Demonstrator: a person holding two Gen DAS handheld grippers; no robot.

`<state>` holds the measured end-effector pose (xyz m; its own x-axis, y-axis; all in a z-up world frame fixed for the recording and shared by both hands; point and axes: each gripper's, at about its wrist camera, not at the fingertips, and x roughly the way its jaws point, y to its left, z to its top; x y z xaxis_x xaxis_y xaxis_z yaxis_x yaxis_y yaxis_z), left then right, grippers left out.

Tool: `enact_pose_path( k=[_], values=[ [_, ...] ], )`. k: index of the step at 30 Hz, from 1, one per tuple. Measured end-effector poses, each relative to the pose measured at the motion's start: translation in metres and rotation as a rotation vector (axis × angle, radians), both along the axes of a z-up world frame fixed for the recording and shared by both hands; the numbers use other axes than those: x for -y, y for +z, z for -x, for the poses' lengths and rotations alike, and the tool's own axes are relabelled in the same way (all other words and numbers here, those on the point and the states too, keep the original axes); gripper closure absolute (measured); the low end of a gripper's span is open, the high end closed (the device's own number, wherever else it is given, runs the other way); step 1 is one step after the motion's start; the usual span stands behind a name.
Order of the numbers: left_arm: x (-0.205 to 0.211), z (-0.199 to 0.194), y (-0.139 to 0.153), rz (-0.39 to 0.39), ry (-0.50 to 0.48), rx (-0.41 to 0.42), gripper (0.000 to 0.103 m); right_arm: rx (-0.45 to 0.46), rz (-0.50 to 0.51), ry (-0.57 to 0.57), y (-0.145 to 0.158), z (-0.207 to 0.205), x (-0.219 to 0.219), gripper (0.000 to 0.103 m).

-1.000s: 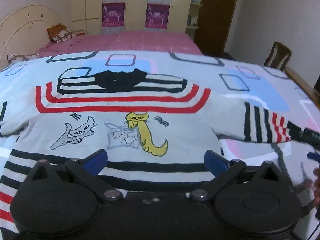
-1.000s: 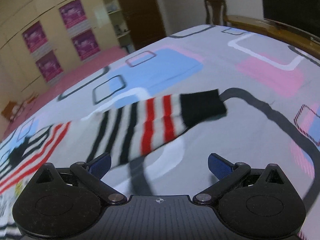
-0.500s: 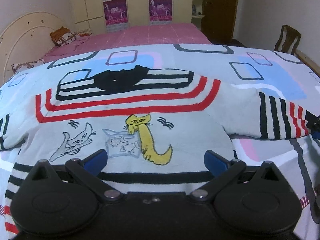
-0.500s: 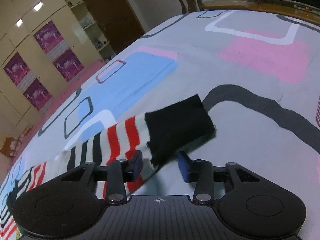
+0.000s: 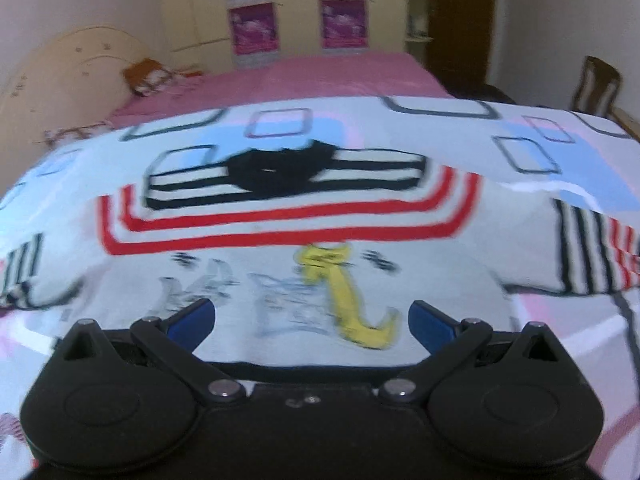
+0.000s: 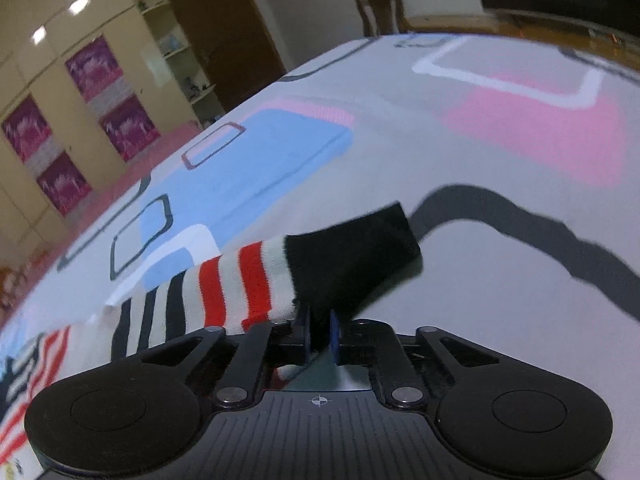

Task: Fold small clothes
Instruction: 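Fold the sleeve across the sweater body with the right gripper and release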

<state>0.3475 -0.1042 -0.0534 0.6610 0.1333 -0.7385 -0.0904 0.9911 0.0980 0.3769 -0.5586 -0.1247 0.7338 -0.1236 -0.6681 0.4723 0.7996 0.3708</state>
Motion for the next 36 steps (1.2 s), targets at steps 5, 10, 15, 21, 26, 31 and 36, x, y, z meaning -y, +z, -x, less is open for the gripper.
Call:
enact_pose_path(
  k=[5,10,15,21,26,31,36],
  values=[
    [-0.047,-0.003,-0.005,0.1,0.029,-0.02,0.0,0.066,0.093,0.09,0.03,-0.005,-0.038,0.096],
    [-0.087,-0.002,-0.006,0.15,0.017,0.021,0.002,0.126,0.121,0.293,0.057,-0.011,-0.118,0.096],
    [-0.136,-0.006,-0.009,0.238,0.027,0.043,0.004,0.136,0.122,0.483,0.065,-0.015,-0.218,0.096],
    [-0.2,-0.006,-0.013,0.328,0.075,0.048,0.004,0.122,0.147,0.678,0.055,-0.014,-0.334,0.096],
    [-0.226,-0.004,-0.014,0.334,0.047,0.078,0.004,0.112,0.204,0.809,0.04,-0.009,-0.41,0.096],
    [-0.236,-0.009,-0.014,0.356,0.044,0.079,0.002,0.035,0.19,0.898,0.014,-0.016,-0.453,0.096],
    [-0.229,-0.017,-0.015,0.37,0.003,0.082,0.0,0.073,0.237,0.908,0.014,-0.002,-0.459,0.053]
  ],
)
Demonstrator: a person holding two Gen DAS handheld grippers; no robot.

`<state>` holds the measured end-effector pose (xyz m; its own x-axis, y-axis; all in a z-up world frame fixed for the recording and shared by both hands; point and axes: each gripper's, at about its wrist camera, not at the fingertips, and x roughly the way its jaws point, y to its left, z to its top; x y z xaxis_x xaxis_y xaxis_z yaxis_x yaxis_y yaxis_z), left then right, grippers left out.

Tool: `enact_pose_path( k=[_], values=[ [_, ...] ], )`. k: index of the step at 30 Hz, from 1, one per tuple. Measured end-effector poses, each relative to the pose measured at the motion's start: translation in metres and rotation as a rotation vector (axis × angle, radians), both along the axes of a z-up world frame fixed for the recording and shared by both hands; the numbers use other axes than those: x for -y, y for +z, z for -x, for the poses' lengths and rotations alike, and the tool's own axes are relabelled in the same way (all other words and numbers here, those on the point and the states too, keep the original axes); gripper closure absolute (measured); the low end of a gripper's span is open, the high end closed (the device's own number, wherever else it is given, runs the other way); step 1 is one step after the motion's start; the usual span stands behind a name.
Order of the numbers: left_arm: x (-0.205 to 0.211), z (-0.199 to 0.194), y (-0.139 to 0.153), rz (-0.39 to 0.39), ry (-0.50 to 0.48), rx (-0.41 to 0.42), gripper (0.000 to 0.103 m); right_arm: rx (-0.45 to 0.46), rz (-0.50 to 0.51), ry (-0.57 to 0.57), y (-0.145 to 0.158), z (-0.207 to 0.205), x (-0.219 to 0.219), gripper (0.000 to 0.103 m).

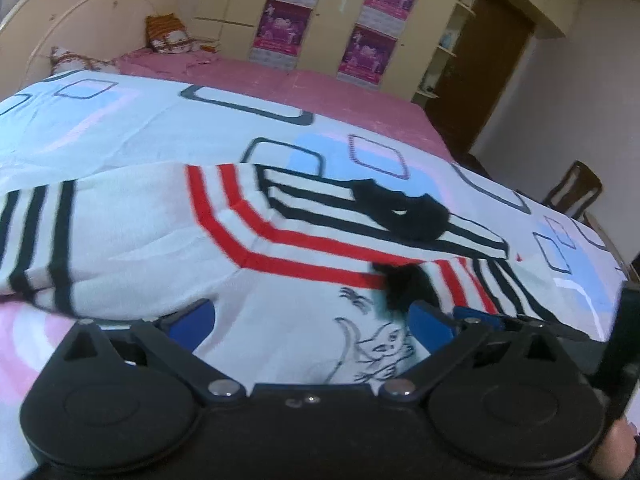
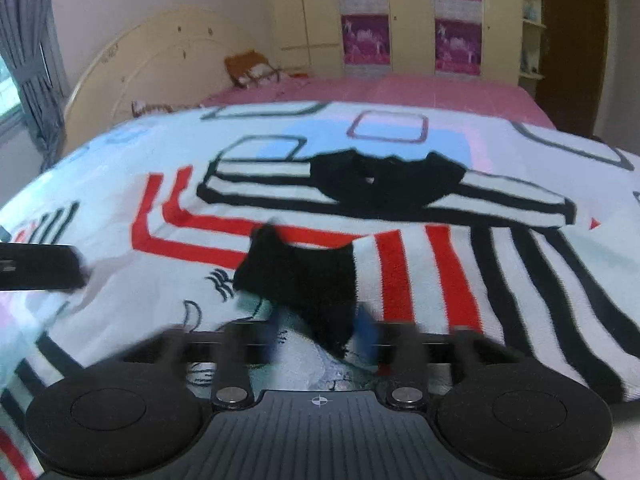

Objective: Fold small clothes

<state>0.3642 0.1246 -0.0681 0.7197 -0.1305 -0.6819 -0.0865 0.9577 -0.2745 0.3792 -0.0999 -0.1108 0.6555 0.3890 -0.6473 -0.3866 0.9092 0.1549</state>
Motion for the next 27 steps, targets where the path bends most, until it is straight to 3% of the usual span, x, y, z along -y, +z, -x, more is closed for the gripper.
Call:
enact_pose_path(
  k=[6,11,14,16,19,21,23,24,27],
  values=[
    [0.027,-0.027,-0.021,0.077,-0.084,-0.036,0.001,0.007,-0.011,-0.058,0.015,0.034,0.054,0.054],
    [0.038,-0.051,-0.035,0.185,-0.086,-0.063,0.006,-0.022,0.013,-0.214,0.015,0.063,0.122,0.054],
    [0.043,-0.064,-0.042,0.176,-0.104,-0.079,0.02,-0.04,-0.008,-0.364,0.009,0.069,0.158,0.054],
    [0.045,-0.07,-0.045,0.179,-0.116,-0.087,0.031,-0.046,-0.042,-0.454,0.005,0.066,0.176,0.064],
    [0.05,-0.081,-0.05,0.168,-0.151,-0.105,0.053,-0.07,-0.089,-0.513,0.0,0.055,0.192,0.067],
    [0.055,-0.087,-0.052,0.146,-0.185,-0.111,0.076,-0.063,-0.093,-0.524,-0.002,0.05,0.195,0.069],
    [0.06,-0.091,-0.054,0.111,-0.221,-0.114,0.096,-0.07,-0.089,-0.533,-0.007,0.043,0.198,0.077],
    [0.06,-0.092,-0.053,0.106,-0.232,-0.107,0.096,-0.085,-0.088,-0.534,-0.01,0.04,0.198,0.086],
    [0.05,-0.086,-0.031,0.087,-0.217,0.005,0.096,-0.077,-0.059,-0.532,-0.01,0.038,0.196,0.088]
  ],
)
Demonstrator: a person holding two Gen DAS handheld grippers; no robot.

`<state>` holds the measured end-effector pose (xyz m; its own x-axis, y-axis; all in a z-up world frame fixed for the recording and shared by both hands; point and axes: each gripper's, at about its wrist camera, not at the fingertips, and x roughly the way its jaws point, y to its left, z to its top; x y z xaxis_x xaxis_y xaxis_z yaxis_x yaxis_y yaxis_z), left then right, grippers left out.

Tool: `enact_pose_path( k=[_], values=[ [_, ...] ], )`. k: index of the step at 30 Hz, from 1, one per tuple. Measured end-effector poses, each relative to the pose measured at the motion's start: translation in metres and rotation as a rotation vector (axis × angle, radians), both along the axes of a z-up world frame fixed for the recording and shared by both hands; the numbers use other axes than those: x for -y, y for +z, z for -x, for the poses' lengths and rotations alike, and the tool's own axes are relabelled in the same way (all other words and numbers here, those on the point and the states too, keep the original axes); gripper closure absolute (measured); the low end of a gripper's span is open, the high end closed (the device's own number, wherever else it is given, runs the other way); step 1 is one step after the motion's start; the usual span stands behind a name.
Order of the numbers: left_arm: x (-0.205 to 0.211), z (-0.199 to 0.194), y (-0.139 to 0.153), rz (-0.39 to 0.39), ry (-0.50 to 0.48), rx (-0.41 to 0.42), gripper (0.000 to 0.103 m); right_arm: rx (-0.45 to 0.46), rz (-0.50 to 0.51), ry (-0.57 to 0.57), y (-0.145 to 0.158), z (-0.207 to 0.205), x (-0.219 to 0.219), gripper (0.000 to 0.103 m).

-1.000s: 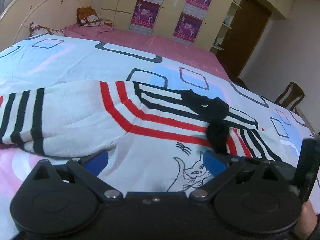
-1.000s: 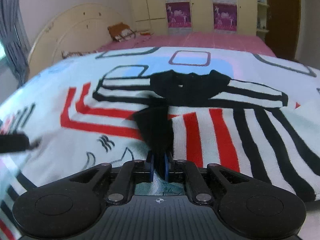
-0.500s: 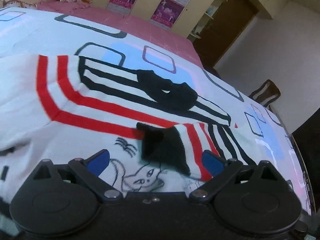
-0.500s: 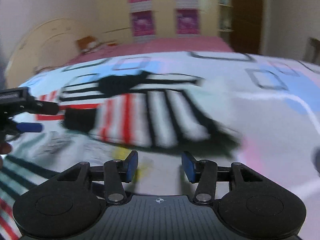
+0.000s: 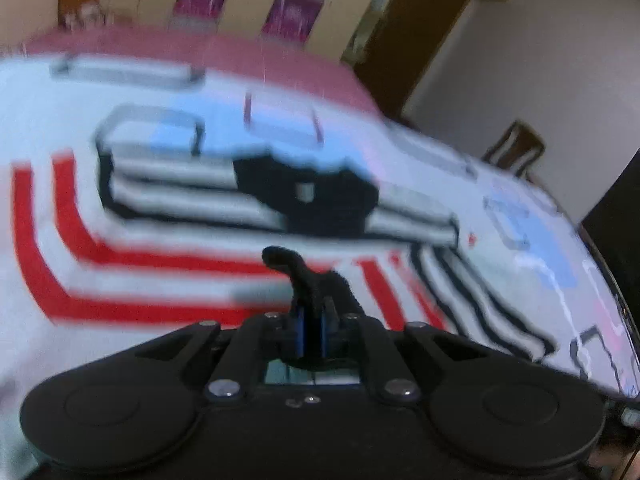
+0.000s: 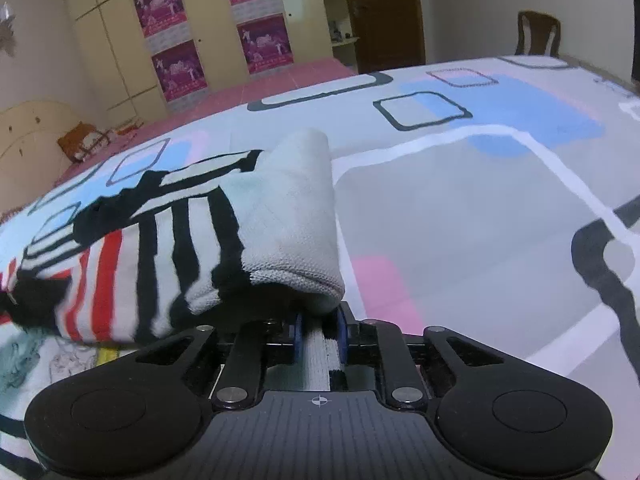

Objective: Fold small clothes

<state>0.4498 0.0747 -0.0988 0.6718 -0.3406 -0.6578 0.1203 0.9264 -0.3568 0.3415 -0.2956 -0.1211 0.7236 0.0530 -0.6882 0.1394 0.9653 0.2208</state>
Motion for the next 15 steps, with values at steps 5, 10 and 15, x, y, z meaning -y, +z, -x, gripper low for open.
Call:
enact_pose_path(
  k=[5,10,15],
  values=[
    [-0.032,-0.003,0.011,-0.079,0.027,0.051,0.096,-0.005,0.021,0.002,-0.003,0.0,-0.002,0.088],
    [-0.026,-0.003,-0.012,-0.133,-0.019,-0.008,0.096,-0.008,0.032,0.002,-0.004,0.0,-0.003,0.088],
    [-0.026,-0.001,-0.022,-0.156,-0.003,-0.002,0.085,-0.02,0.049,0.019,-0.002,-0.003,-0.004,0.088]
  ],
)
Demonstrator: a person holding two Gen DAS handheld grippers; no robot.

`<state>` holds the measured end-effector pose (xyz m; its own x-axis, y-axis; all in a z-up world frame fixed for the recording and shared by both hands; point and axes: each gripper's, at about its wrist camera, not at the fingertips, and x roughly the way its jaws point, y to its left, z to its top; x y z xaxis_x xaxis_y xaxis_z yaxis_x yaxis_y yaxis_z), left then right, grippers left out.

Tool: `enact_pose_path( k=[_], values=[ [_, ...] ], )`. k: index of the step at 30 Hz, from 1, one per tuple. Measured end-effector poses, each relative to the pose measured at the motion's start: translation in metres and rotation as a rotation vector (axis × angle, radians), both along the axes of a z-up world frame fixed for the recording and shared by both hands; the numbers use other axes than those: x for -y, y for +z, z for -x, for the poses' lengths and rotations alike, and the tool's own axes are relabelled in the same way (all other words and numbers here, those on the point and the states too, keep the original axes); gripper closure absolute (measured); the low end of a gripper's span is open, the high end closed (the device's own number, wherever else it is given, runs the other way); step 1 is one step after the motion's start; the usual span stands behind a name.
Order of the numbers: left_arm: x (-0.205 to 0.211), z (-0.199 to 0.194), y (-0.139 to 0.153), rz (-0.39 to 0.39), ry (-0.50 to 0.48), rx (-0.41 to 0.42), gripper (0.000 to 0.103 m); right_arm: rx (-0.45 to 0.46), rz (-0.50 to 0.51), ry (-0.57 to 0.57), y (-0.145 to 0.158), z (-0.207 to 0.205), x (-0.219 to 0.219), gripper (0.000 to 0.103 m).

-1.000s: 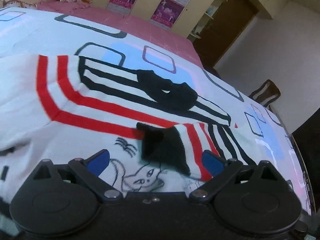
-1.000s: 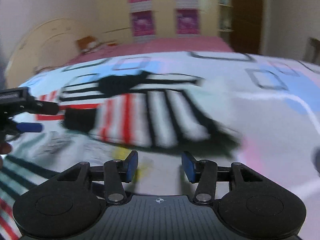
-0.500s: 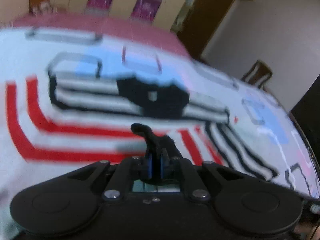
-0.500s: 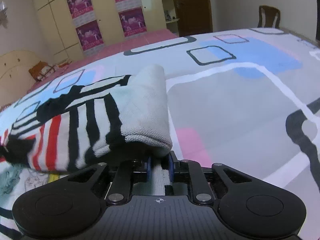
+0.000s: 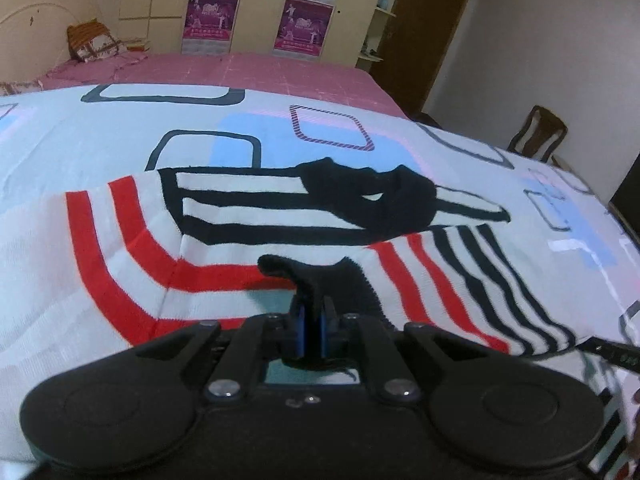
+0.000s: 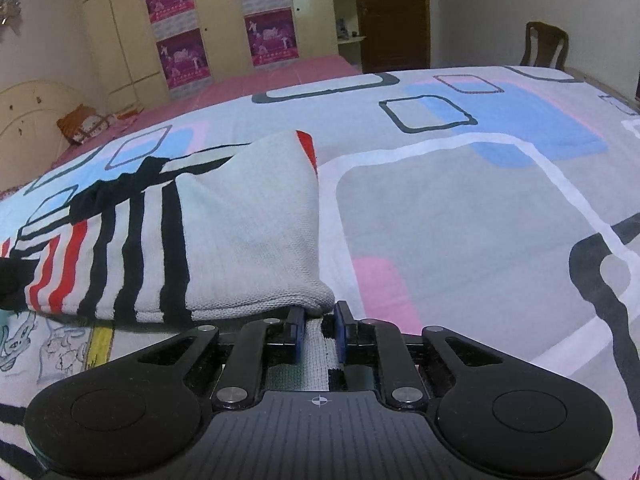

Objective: Fold small clothes

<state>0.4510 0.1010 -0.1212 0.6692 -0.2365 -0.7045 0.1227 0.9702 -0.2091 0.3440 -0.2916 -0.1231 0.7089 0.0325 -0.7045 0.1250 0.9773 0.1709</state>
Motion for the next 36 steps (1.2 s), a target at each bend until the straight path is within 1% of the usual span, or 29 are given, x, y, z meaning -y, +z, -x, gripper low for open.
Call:
enact_pose_path(
  k=[1,3,4,5,6,8,10,12,13,15,18,19,20,21,22,23,24,25,26,28,29,31,32,34,36],
  values=[
    [0.0,0.0,-0.001,-0.031,0.011,-0.002,0.076,0.007,0.005,0.001,0.002,0.002,0.0,0.088],
    [-0.007,0.008,0.006,-0.095,0.094,0.018,0.041,0.061,0.015,0.008,0.01,0.013,0.0,0.088],
    [-0.012,0.017,0.014,-0.11,0.143,0.055,0.037,0.085,0.022,0.008,0.015,0.02,0.0,0.088],
    [-0.014,0.026,0.02,-0.115,0.158,0.092,0.036,0.116,0.023,0.0,0.022,0.029,0.002,0.088],
    [-0.012,0.031,0.027,-0.115,0.141,0.119,0.036,0.14,0.018,-0.01,0.028,0.035,0.003,0.088],
    [0.006,0.035,0.036,-0.121,0.069,0.151,0.036,0.147,0.004,-0.022,0.034,0.036,0.002,0.088],
    [0.031,0.031,0.036,-0.105,-0.009,0.149,0.034,0.122,-0.032,-0.011,0.033,0.022,-0.006,0.088],
    [0.056,0.025,0.029,-0.101,-0.072,0.141,0.031,0.085,-0.053,0.036,0.028,0.003,-0.025,0.088],
    [0.069,0.023,0.023,-0.12,-0.099,0.137,0.03,0.08,-0.059,0.064,0.027,-0.004,-0.034,0.088],
    [0.078,0.018,0.013,-0.16,-0.111,0.116,0.03,0.06,-0.05,0.124,0.024,-0.013,-0.052,0.088],
    [0.064,0.016,-0.002,-0.191,-0.088,0.075,0.03,0.066,0.021,0.17,0.019,-0.008,-0.056,0.088],
    [0.057,0.019,-0.007,-0.202,-0.077,0.059,0.028,0.044,0.052,0.143,0.014,-0.007,-0.05,0.088],
    [0.045,0.02,-0.01,-0.181,-0.072,0.048,0.027,0.015,0.051,0.088,0.007,-0.005,-0.036,0.088],
    [0.038,0.022,-0.009,-0.149,-0.071,0.048,0.027,0.014,-0.003,0.057,0.004,-0.002,-0.022,0.089],
    [0.034,0.021,-0.007,-0.142,-0.071,0.039,0.027,0.009,-0.036,0.053,0.005,-0.002,-0.013,0.089],
    [0.034,0.02,-0.004,-0.152,-0.067,0.041,0.028,0.011,-0.036,0.075,0.009,-0.003,-0.013,0.089],
    [0.035,0.019,0.001,-0.166,-0.056,0.053,0.029,0.038,-0.037,0.086,0.015,-0.004,-0.013,0.089],
    [0.035,0.017,0.004,-0.182,-0.043,0.065,0.029,0.075,-0.059,0.08,0.021,-0.007,-0.009,0.088],
    [0.033,0.013,0.007,-0.192,-0.019,0.074,0.029,0.101,-0.108,0.052,0.026,-0.014,0.001,0.088],
    [0.025,0.005,0.009,-0.186,0.036,0.074,0.03,0.104,-0.192,-0.027,0.027,-0.036,0.027,0.088],
    [0.019,0.0,0.009,-0.183,0.061,0.069,0.032,0.099,-0.211,-0.059,0.026,-0.05,0.04,0.088],
    [0.008,-0.009,0.007,-0.162,0.085,0.039,0.04,0.098,-0.237,-0.086,0.023,-0.072,0.06,0.088],
    [0.003,-0.014,0.005,-0.135,0.088,0.013,0.051,0.086,-0.258,-0.093,0.02,-0.085,0.07,0.088],
    [-0.004,-0.019,0.002,-0.099,0.095,-0.009,0.052,0.077,-0.308,-0.084,0.012,-0.107,0.084,0.088],
    [-0.005,-0.022,0.001,-0.086,0.091,-0.014,0.053,0.059,-0.359,-0.095,0.002,-0.121,0.097,0.088]
  ],
)
